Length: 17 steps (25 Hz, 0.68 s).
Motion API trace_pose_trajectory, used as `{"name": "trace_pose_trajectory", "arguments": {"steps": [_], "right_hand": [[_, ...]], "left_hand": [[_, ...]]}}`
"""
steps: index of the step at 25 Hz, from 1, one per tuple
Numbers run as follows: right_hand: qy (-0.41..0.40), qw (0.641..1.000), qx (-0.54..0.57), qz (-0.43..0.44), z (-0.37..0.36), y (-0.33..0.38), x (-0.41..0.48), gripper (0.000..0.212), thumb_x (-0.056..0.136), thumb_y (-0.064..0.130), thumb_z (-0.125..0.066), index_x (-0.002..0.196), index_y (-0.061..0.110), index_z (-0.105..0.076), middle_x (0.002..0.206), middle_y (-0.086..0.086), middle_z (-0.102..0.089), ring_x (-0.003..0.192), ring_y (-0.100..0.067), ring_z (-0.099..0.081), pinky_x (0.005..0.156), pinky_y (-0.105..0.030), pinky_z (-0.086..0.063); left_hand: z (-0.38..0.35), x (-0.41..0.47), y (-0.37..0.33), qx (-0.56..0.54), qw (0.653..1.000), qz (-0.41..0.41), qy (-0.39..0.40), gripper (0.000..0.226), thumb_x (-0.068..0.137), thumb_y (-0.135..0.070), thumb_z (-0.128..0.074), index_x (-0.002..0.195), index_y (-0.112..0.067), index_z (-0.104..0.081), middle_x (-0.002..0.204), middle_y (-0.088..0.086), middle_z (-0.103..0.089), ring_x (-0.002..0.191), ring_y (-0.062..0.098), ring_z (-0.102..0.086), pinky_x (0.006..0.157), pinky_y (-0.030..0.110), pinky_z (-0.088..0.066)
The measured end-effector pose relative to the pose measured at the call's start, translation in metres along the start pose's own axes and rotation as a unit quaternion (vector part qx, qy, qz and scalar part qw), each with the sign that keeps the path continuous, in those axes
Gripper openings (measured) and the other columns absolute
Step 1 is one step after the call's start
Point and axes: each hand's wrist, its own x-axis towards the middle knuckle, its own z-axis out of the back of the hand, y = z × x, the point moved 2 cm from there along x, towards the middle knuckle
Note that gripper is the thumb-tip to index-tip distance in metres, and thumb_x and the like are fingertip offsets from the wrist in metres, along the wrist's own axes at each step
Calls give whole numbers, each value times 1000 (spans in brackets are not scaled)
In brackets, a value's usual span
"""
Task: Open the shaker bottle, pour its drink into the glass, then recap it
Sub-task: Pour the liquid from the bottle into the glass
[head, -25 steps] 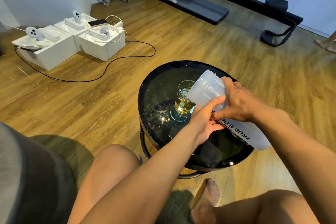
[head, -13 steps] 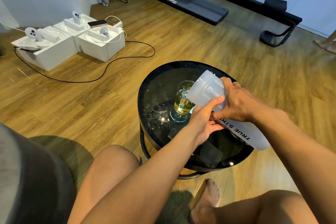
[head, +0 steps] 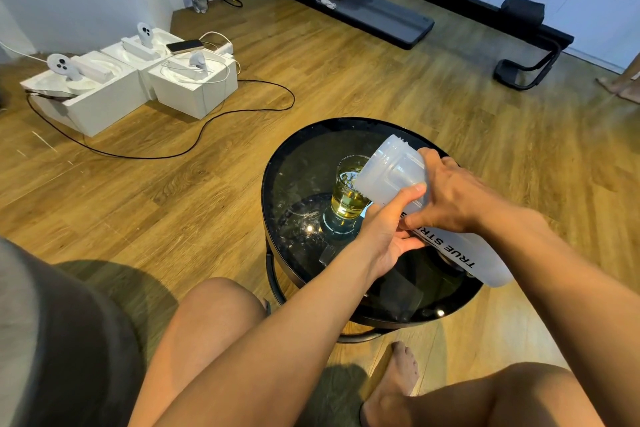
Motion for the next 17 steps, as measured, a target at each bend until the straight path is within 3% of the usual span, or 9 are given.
{"name": "trace_pose_trajectory", "arguments": {"steps": [5, 17], "right_hand": [[1, 1000, -2, 2, 0, 1, 1, 113, 57, 51, -85, 142, 22, -17, 124, -15, -46, 111, -37, -53, 91, -51, -48], [2, 1000, -5, 0, 2, 2, 1, 113, 56, 51, -85, 142, 22, -18, 122, -14, -46, 110, -36, -52, 92, -51, -48]], "left_hand": [[0, 0, -1, 6, 1000, 2, -6, 43, 85, -21, -72, 125, -15, -57, 120, 23, -65, 114, 39, -63, 93, 57, -52], [0, 1, 0, -3, 1000, 3, -2, 43, 85, -21, -72, 125, -16, -56, 118, 21, -65, 113, 38, -63, 89, 55, -54]]}}
